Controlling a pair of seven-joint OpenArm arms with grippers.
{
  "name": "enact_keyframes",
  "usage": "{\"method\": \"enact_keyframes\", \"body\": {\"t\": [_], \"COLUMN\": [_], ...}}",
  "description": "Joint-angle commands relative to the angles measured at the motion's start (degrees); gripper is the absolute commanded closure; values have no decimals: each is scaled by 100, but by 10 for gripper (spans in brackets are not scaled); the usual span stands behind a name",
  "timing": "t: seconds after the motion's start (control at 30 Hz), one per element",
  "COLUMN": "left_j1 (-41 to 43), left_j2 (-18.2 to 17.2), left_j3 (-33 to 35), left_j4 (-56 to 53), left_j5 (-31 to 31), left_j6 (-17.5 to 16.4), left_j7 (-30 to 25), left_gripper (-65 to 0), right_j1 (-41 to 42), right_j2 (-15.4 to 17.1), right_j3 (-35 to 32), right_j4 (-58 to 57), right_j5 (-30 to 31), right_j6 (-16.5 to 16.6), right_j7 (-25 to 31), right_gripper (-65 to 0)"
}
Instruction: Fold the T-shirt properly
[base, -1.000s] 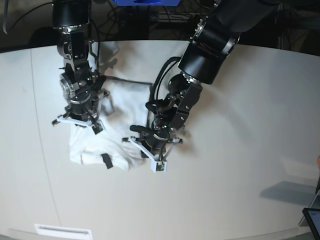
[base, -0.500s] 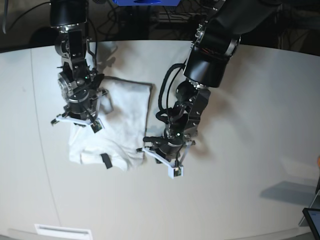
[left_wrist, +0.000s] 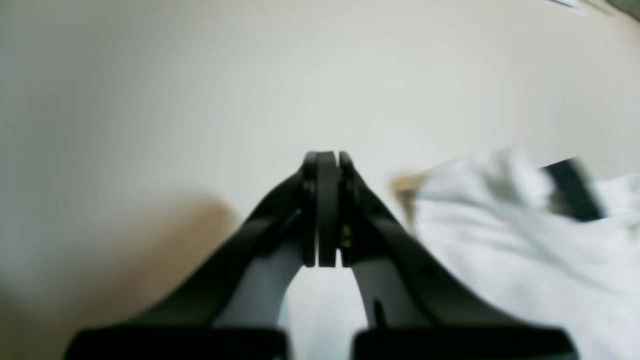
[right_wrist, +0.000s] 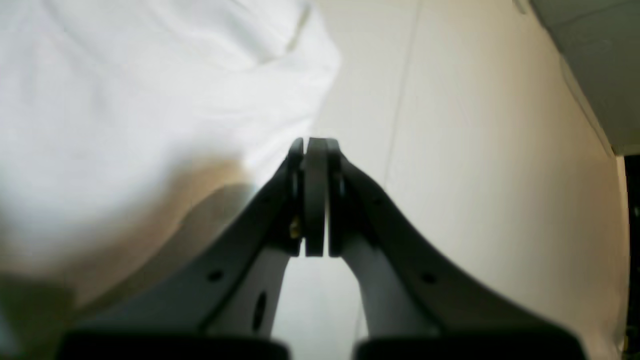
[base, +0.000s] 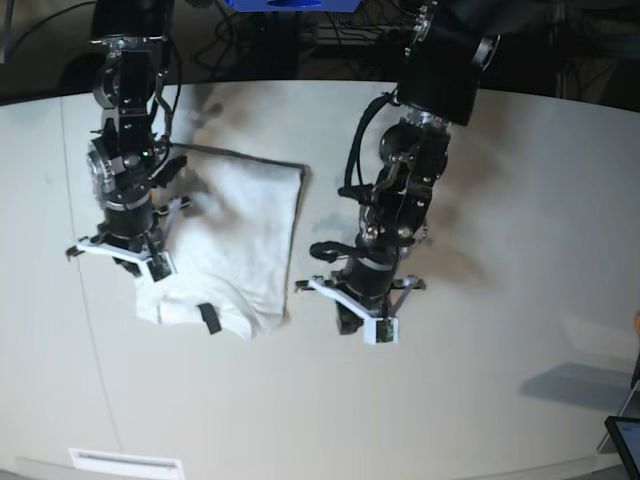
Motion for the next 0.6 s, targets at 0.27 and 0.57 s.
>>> {"method": "enact_keyframes", "body": {"t": [0.27, 0.57], "left_j1": [1277, 2481], "left_j2": [-234, -1280], "left_j3": [-794, -1031], "left_j4": [1885, 2703], "left_j5": [980, 1533], "left_j6": [-91, -91], "left_j7": [-182, -182], "left_gripper": [0, 0], "right_j1": [-704, -1592], "right_j2": [-148, 19], "right_j3": [1500, 2371], "right_j4": [96, 123], "right_j5": [1421, 2080], "right_j6": [-25, -25], "right_j7": [1717, 2112], "right_gripper": [-3, -3]}}
